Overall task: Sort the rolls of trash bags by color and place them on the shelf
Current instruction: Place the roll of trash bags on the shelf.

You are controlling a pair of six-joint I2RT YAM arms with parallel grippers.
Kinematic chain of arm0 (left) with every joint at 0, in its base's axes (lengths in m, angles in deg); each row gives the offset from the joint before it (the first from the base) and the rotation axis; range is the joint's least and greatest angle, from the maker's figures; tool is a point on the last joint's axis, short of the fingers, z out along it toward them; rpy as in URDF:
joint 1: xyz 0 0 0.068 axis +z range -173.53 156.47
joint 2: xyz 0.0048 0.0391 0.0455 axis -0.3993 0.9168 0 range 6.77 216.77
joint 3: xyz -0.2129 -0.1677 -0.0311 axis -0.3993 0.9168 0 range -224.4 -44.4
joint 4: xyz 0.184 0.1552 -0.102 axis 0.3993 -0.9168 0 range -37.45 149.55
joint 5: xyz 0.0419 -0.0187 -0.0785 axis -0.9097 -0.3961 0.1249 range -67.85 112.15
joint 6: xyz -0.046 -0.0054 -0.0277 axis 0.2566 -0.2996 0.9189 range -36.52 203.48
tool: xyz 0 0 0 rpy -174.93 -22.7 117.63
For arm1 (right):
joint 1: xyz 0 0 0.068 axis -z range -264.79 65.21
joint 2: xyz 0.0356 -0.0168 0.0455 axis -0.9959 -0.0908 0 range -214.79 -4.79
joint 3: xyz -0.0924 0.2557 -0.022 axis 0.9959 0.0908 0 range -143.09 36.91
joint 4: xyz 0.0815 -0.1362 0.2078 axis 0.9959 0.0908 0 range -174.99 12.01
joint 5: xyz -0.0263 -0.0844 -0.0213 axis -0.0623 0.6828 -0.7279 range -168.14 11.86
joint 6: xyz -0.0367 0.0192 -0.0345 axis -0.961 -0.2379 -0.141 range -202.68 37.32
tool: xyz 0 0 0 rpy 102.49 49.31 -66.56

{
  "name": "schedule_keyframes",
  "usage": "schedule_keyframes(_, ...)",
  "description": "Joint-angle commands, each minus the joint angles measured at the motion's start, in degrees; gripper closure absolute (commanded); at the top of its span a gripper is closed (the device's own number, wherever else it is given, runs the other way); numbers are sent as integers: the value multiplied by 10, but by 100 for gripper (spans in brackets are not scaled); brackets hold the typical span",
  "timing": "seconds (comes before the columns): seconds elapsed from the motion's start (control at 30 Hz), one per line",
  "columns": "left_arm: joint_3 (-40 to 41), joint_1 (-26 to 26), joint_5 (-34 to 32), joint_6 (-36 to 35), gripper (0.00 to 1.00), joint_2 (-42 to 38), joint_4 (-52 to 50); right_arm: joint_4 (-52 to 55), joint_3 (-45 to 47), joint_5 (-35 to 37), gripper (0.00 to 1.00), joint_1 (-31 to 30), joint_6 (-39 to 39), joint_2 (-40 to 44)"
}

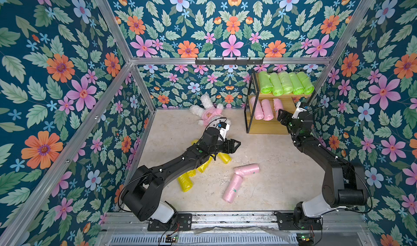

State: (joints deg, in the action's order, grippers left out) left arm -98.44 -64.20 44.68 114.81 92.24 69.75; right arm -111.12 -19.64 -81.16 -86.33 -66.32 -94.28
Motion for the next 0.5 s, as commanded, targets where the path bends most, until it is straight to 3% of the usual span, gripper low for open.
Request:
schedule_keyframes(0.0, -5, 0, 0, -4, 29, 3, 4, -13, -11, 4, 14, 0, -13, -13)
schedule_keyframes(0.47, -11, 0, 2, -6, 29, 9, -1, -66, -7, -35, 39, 0, -38, -44)
